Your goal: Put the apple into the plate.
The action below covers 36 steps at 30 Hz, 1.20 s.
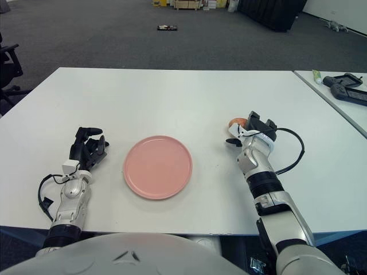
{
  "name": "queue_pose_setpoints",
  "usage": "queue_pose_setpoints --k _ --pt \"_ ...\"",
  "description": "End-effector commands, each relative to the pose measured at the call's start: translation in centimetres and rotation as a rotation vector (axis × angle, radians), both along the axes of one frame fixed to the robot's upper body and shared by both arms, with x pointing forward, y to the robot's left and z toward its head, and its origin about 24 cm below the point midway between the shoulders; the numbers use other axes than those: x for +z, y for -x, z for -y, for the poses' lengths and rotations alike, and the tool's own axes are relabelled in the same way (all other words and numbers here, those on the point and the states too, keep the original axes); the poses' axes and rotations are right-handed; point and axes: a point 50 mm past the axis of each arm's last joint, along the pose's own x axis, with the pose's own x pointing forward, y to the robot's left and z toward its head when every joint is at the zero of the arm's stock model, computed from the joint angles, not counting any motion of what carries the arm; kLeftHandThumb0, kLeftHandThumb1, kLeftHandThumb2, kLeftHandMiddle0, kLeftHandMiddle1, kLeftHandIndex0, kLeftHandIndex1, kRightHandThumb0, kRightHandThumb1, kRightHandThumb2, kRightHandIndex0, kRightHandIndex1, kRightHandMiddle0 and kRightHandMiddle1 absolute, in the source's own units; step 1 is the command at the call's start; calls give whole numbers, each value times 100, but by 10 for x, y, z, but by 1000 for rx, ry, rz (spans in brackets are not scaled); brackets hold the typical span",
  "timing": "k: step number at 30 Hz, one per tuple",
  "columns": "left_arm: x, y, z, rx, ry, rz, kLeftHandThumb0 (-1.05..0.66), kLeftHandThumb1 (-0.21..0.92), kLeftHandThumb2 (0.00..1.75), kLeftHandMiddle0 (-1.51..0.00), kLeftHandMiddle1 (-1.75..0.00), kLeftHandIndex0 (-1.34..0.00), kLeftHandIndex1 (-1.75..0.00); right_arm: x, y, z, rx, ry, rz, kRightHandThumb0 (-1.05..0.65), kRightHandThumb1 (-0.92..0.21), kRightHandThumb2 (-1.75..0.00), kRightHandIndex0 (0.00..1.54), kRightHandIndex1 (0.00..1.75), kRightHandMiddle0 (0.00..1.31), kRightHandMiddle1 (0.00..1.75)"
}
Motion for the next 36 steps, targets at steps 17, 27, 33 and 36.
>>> queue_pose_setpoints --k 17,27,33,36 --pt "-4 4 -1 8 7 -8 -37 73 79 -51 -158 -30 -175 -43 -10 -1 -44 -79 -85 -91 -69 -29 0 0 0 0" --pt "-3 5 -3 11 -8 -17 -37 75 77 -51 -159 -30 -175 -50 -5 2 -86 -113 -30 -65 -48 -85 2 30 0 15" --pt "-4 6 -2 11 -9 -22 -37 75 77 -50 -161 -30 -175 -48 -5 2 -84 -98 23 -52 -44 -96 0 86 0 62" --pt "-4 6 -2 9 -6 -24 -37 76 76 -50 -160 -29 -175 -46 -6 1 -78 -90 60 -48 -41 -104 3 116 0 106"
